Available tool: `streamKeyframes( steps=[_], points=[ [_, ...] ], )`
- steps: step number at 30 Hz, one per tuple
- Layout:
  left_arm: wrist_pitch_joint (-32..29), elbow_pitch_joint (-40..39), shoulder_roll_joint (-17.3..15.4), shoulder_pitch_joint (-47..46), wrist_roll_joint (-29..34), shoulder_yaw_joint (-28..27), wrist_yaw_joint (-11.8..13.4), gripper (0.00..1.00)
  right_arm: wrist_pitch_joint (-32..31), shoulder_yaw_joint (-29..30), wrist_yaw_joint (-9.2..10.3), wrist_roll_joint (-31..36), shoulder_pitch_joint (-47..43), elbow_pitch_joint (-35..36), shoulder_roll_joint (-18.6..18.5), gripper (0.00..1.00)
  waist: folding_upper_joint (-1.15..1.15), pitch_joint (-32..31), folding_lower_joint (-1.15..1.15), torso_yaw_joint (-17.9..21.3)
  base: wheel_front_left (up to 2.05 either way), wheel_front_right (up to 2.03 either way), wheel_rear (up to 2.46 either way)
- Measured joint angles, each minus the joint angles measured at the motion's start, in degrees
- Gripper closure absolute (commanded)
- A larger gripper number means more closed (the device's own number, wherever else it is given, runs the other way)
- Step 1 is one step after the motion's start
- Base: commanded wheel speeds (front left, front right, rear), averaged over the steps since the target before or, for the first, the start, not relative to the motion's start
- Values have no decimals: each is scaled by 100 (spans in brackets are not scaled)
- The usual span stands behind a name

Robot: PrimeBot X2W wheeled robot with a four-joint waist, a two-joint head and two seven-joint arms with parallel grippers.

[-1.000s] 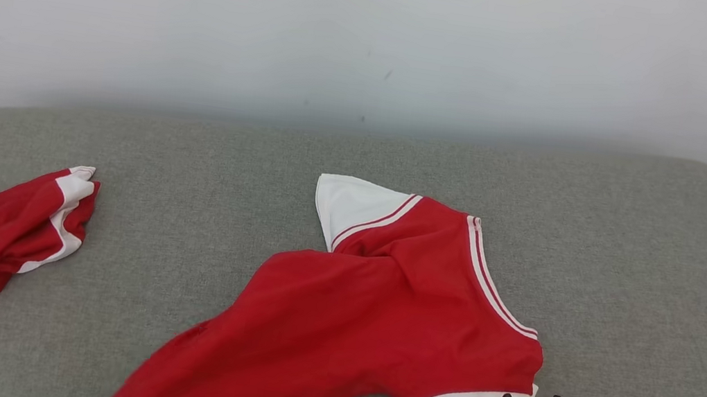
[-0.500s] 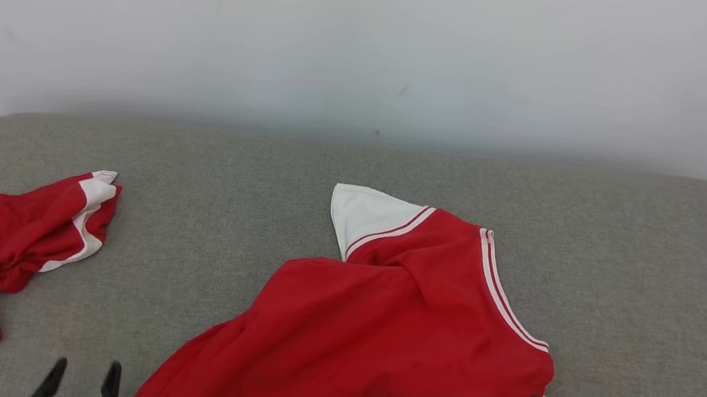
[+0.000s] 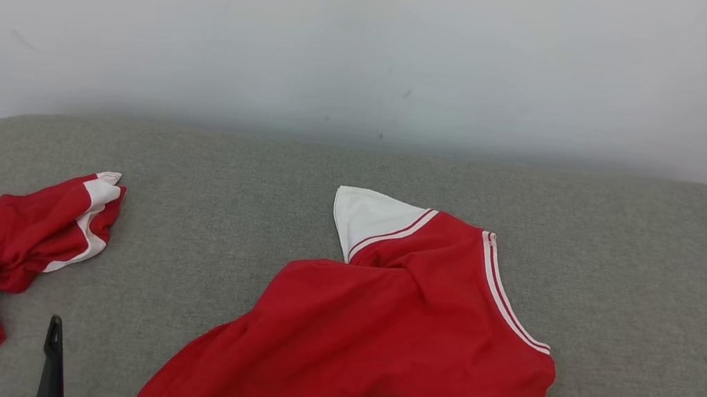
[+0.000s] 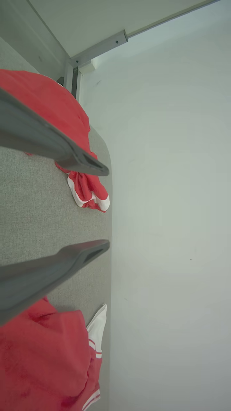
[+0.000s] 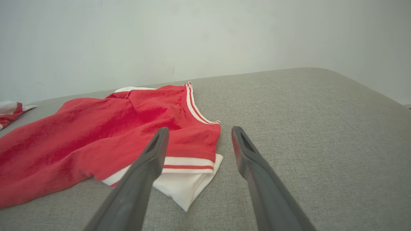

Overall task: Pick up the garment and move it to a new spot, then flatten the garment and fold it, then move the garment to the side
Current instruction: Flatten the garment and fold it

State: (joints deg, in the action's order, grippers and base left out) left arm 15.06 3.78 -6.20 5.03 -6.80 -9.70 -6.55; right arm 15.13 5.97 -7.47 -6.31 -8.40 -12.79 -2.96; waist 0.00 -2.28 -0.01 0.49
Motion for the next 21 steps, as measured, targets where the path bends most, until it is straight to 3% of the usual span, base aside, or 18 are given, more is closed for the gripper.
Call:
streamKeyframes(
  steps=[12, 21],
  points=[
    [0, 236, 35, -12, 159, 281, -59, 0, -277, -165, 0, 193, 1582, -1925, -592, 0, 0, 117, 1, -115, 0, 0, 0],
    [0, 364, -51, -149, 66, 428, -96, 0, -327, -86, 0, 191, 2409, -3518, -673, 0, 0, 230, 1, -347, 0, 0, 0]
  ],
)
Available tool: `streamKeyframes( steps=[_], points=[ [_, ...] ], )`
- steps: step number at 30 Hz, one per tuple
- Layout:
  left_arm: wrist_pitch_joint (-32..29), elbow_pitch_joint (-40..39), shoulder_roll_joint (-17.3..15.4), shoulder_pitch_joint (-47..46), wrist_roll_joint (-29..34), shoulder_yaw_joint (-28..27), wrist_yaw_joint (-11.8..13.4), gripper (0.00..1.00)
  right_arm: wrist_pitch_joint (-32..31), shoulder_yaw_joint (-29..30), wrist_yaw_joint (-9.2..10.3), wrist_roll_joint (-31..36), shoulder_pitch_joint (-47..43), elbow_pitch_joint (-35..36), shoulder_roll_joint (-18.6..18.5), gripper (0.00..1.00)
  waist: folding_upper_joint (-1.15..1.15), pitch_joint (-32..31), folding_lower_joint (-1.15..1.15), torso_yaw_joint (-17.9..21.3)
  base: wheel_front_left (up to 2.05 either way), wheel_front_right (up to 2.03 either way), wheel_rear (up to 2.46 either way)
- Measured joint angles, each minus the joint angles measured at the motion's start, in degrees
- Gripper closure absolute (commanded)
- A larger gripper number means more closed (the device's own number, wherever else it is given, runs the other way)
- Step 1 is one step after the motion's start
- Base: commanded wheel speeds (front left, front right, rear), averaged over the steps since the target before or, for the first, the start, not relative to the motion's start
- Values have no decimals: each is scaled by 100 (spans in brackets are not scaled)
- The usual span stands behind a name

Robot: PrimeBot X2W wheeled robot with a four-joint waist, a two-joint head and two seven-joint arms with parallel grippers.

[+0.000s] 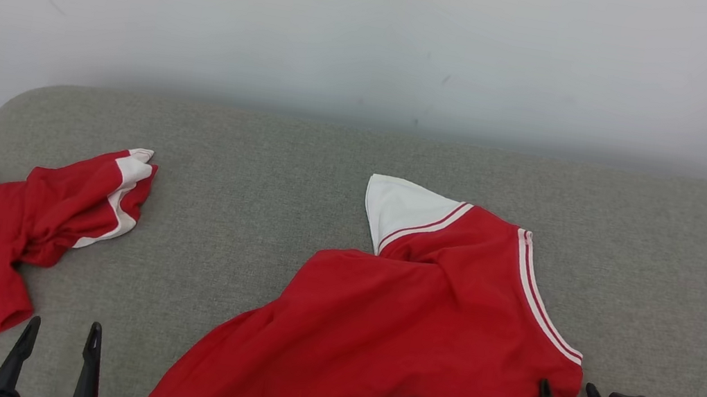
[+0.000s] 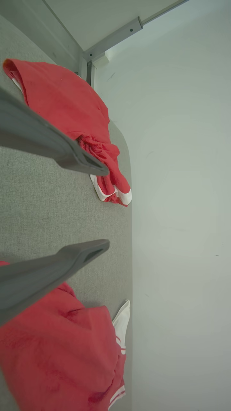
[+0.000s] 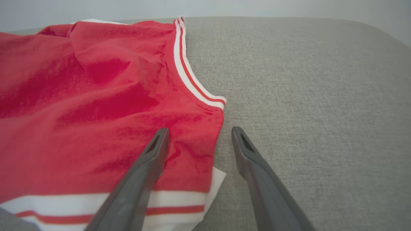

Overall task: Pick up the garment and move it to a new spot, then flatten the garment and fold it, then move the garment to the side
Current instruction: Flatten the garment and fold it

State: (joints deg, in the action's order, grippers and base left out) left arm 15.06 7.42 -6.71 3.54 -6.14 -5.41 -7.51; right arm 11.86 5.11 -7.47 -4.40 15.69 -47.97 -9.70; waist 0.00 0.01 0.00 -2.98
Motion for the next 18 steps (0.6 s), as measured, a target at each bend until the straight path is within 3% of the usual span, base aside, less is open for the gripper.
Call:
streamKeyframes(
  steps=[1, 2, 3, 4, 12, 15, 18],
  points=[
    [0, 1, -11, -3, -12, 5, -1, 0, 27, -8, 0, -1, 38, -118, 3, 0, 0, 10, 0, -19, 0, 0, 0],
    [0, 3, -19, -3, -21, 11, -1, 0, 38, -16, 0, -11, 79, -230, 10, 20, 0, 20, 0, -30, 0, 0, 0],
    [0, 5, -23, -3, -31, 11, -1, 0, 69, -27, 0, -31, 121, -342, 19, 91, 0, 30, 0, -35, 0, 0, 0],
    [0, 12, -25, -3, -40, 9, -1, 0, 102, -42, 0, -70, 160, -405, 33, 100, 0, 36, 0, -33, 0, 0, 0],
    [0, 57, -4, -3, -79, 51, -3, 0, 303, -236, 0, -328, 308, -230, 42, 100, 0, -22, 0, 81, 0, 0, 0],
    [0, 58, 15, 5, -79, 58, -3, 0, 312, -252, 0, -904, 99, 565, 225, 100, 0, -77, 0, 122, 0, 0, 0],
    [0, 56, 19, 60, -91, 19, -3, 0, 312, -627, 0, -961, -324, 1504, 258, 100, 0, -107, 0, 185, 0, 0, 0]
  ],
)
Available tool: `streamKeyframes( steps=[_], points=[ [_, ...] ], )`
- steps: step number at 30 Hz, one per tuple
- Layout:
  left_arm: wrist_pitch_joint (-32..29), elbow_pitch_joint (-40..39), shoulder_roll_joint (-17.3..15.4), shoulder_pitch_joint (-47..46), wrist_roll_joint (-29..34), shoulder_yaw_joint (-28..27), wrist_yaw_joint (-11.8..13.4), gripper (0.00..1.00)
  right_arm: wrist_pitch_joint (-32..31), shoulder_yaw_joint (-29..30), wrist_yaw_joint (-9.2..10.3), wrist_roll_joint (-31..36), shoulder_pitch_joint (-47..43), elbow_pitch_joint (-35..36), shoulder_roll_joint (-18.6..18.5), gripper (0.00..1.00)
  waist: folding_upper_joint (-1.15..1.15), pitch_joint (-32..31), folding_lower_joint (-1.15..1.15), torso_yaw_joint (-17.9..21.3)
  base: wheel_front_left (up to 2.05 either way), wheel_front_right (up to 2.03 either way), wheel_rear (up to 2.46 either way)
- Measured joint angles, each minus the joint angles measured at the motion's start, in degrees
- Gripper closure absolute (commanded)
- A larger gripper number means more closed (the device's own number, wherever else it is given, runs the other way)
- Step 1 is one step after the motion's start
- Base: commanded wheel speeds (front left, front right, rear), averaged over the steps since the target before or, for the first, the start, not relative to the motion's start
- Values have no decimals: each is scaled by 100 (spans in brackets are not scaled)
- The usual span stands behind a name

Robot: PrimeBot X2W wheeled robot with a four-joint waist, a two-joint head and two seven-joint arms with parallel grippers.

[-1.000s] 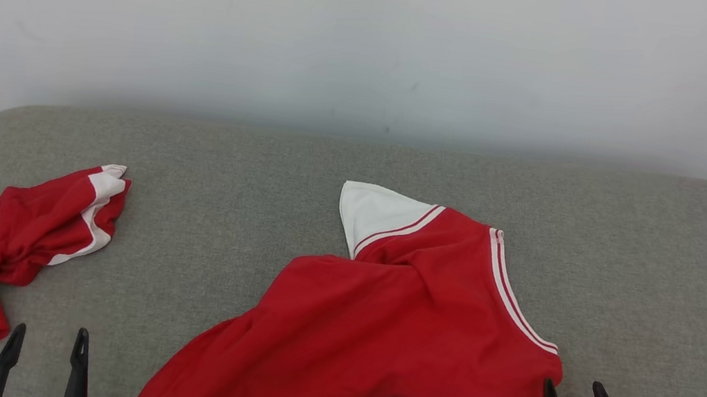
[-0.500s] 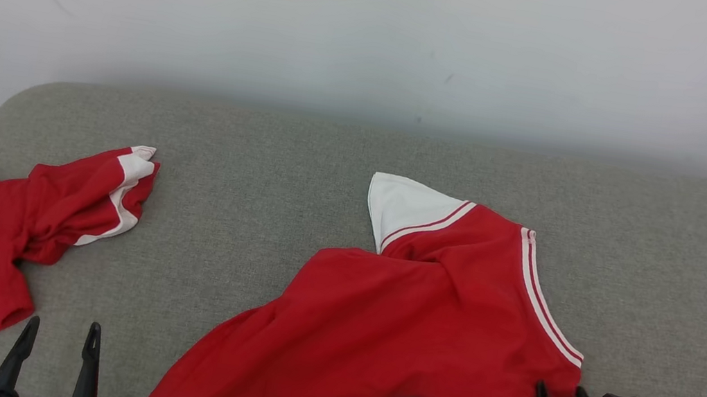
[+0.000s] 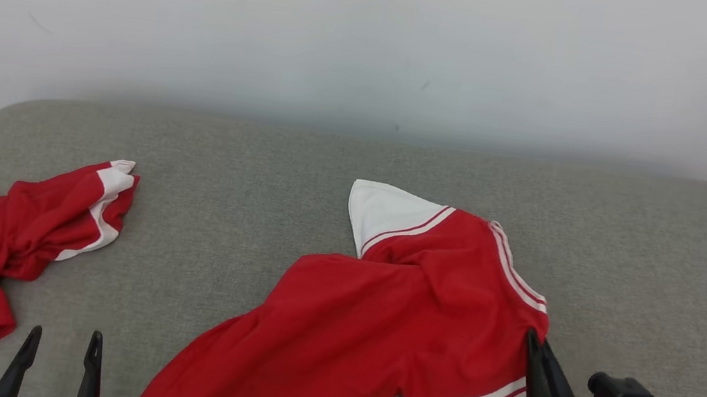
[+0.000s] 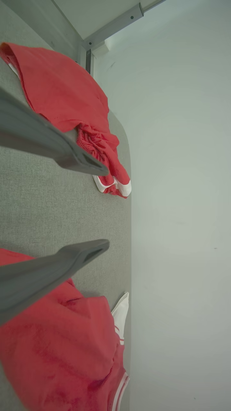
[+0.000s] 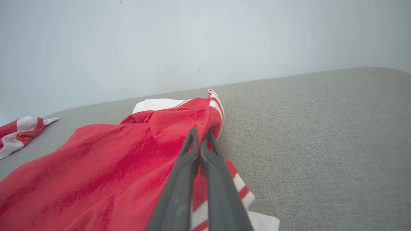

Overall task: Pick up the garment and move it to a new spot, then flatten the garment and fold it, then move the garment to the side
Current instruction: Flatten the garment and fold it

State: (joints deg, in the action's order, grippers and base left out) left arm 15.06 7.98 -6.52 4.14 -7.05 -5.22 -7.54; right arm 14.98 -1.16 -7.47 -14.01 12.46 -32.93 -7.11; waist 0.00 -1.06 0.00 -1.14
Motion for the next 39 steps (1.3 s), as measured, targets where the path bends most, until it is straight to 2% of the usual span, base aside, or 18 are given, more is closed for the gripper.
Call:
streamKeyframes(
  steps=[4, 12, 20, 24, 27, 30, 39],
  points=[
    [0, 4, 0, 48, -3, 25, 0, 0, 0, -192, 0, -2, -418, 725, -5, 100, 0, -5, 0, 90, 0, 0, 0],
    [-1, 7, -2, 53, -5, 79, 0, 0, -77, -169, 0, -126, -1346, 2199, 145, 100, 0, 41, 0, 206, 0, 0, 0],
    [0, -5, -46, 55, -19, 81, 0, 0, -671, -96, 0, -258, -2067, 3901, 337, 100, 0, 71, 0, 253, 0, 0, 0],
    [0, -8, -52, 55, -37, 91, 0, 0, -971, 20, 0, -254, -2180, 4312, 369, 100, 0, 81, 0, 243, 0, 0, 0],
    [0, 4, -48, 46, -46, 131, 0, 0, -1047, 66, 0, -248, -2122, 4186, 354, 100, 0, 95, 0, 208, 0, 0, 0],
    [-1, 22, -47, 10, -54, 177, 0, 0, -1050, 67, 0, -227, -1846, 3729, 249, 100, 0, 117, 0, 154, 0, 0, 0],
    [0, 90, -134, -174, -147, 336, 0, 0, -565, 107, 0, -91, -264, 1170, -216, 100, 0, 267, 0, -81, 0, 0, 0]
  ],
)
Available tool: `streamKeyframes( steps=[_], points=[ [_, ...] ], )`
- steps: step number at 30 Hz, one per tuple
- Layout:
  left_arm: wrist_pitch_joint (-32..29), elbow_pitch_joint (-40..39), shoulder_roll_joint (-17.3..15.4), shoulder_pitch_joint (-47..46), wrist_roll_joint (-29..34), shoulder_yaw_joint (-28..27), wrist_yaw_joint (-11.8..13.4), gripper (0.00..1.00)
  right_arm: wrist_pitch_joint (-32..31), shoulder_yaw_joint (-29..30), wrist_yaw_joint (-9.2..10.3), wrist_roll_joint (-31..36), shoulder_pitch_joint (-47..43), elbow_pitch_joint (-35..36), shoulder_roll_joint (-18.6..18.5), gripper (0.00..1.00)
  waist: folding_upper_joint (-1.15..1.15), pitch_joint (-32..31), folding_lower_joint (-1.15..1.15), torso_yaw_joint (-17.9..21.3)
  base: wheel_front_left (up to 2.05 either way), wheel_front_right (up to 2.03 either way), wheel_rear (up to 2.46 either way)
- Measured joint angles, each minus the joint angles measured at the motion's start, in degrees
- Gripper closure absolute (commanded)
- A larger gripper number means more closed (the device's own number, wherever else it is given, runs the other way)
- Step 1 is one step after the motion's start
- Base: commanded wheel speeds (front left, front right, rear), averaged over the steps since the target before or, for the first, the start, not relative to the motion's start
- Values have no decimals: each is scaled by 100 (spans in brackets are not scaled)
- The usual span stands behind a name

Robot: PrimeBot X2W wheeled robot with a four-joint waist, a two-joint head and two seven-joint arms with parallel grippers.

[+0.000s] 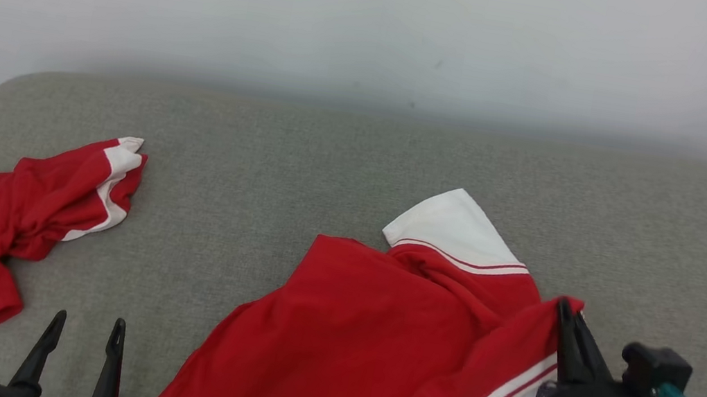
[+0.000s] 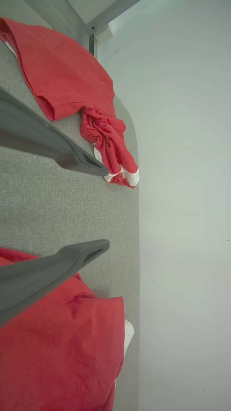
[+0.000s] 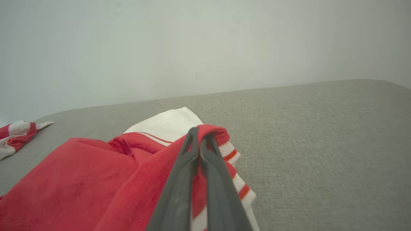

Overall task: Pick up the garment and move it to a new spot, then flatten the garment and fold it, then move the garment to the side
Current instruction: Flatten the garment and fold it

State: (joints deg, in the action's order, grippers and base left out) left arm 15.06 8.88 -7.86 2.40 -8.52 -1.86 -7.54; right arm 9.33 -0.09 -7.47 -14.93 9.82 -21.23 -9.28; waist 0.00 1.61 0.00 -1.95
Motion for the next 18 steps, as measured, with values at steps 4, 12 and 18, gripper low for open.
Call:
streamKeyframes(
  steps=[4, 12, 18],
  points=[
    [0, 23, -46, -129, -58, 86, 0, 0, 293, 64, 0, 146, 992, -1455, -29, 100, 0, 135, 0, -157, 0, 0, 0],
    [0, 76, -48, -248, -74, 219, 0, 0, 539, 75, 0, 719, 1777, -3015, -75, 0, 0, 264, 0, -377, 0, 0, 0],
    [0, 108, -13, -204, -70, 169, 0, 0, 565, 127, 0, 936, 1732, -2746, -158, 0, 0, 144, 0, -324, 0, 0, 0]
  ],
)
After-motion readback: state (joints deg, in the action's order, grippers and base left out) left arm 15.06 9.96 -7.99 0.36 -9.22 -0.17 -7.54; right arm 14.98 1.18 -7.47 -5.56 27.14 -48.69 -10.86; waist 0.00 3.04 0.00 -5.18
